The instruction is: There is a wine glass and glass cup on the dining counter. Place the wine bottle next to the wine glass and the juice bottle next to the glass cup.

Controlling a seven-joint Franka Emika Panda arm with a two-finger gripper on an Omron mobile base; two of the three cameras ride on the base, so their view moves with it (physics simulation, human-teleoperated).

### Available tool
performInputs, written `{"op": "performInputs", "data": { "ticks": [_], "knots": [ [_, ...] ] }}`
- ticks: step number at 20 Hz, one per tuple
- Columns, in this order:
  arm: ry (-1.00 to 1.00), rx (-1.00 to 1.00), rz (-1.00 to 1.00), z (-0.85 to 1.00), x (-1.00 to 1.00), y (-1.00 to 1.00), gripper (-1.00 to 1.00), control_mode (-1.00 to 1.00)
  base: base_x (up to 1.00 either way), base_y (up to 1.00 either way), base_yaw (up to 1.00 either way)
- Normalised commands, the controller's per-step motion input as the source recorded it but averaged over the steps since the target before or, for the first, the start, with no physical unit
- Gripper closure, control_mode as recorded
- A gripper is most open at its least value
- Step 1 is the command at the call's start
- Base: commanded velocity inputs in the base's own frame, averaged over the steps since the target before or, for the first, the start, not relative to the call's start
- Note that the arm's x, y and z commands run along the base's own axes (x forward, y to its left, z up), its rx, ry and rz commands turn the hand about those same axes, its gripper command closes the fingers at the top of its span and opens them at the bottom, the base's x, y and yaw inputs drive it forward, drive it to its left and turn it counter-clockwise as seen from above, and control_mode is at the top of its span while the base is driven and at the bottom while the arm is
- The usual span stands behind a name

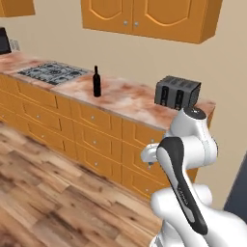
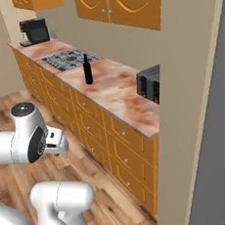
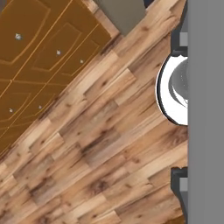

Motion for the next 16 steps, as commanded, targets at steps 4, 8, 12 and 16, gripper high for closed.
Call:
{"op": "performInputs", "data": {
  "ticks": [4,8,12,16],
  "knots": [
    [0.0,0.0,0.0,0.0,0.0,0.0,-1.0,1.0,0.85,0.21,-0.07],
    [0.0,0.0,0.0,0.0,0.0,0.0,-1.0,1.0,0.76,0.32,-0.25],
    [0.0,0.0,0.0,0.0,0.0,0.0,-1.0,1.0,0.66,0.36,-0.4],
    [0.0,0.0,0.0,0.0,0.0,0.0,-1.0,1.0,0.62,0.35,-0.47]
  ]
}}
